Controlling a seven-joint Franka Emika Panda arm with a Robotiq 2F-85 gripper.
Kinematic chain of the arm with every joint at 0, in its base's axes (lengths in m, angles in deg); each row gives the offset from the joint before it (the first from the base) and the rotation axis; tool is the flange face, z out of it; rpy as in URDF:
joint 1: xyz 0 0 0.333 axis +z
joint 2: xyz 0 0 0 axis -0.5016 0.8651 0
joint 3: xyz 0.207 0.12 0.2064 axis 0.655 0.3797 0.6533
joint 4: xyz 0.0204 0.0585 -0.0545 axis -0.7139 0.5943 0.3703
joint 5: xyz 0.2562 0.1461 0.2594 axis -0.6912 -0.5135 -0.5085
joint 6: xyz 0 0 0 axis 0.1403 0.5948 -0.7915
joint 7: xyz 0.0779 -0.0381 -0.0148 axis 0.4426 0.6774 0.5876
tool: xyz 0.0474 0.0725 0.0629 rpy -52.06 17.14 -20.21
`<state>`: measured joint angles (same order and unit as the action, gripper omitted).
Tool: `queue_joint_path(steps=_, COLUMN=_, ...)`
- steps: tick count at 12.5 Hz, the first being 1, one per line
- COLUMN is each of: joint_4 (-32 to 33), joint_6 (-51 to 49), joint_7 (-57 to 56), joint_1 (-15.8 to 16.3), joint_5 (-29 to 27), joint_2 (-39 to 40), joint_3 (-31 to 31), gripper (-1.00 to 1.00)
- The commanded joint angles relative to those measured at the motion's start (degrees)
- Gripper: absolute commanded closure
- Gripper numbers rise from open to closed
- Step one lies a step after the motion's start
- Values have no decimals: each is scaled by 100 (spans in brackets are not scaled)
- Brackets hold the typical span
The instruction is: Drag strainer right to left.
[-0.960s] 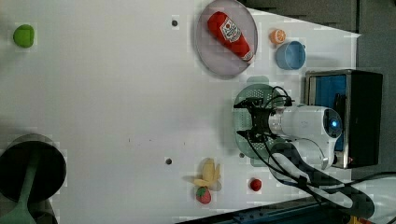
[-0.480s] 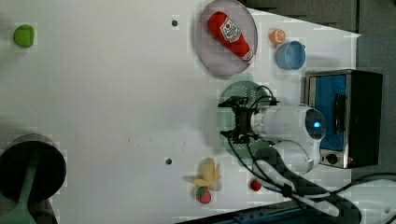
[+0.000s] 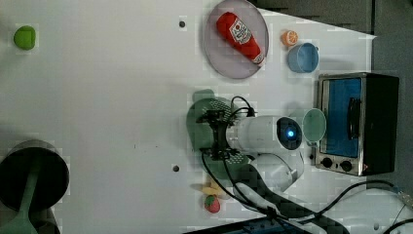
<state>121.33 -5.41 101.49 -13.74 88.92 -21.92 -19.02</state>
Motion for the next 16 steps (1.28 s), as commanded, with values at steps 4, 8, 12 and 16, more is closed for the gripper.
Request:
queue_joint_path(steps=4, joint_4=-780, joint_6=-415, joint_7=854, joint_1=612, joint_5=-65, joint_2=261, joint_3=-55, gripper=-100)
queue_joint_path(steps=8, joint_4=-1150, joint_6=-415, joint_7=985, joint_1=958, joint_5=-369, joint_2=479, joint_3=-54, gripper=-100)
queue_joint_path(steps=12, joint_4=-1545, joint_6=-415, joint_7=1004, joint_1=1214, joint_5=-659, joint_2=731, joint_3=-54, gripper=-100)
queue_joint_path(steps=16, joint_4=-1858, joint_6=-411, joint_7=1020, joint_1=1406, joint_5=-795, joint_2=919, joint_3=-54, gripper=-100)
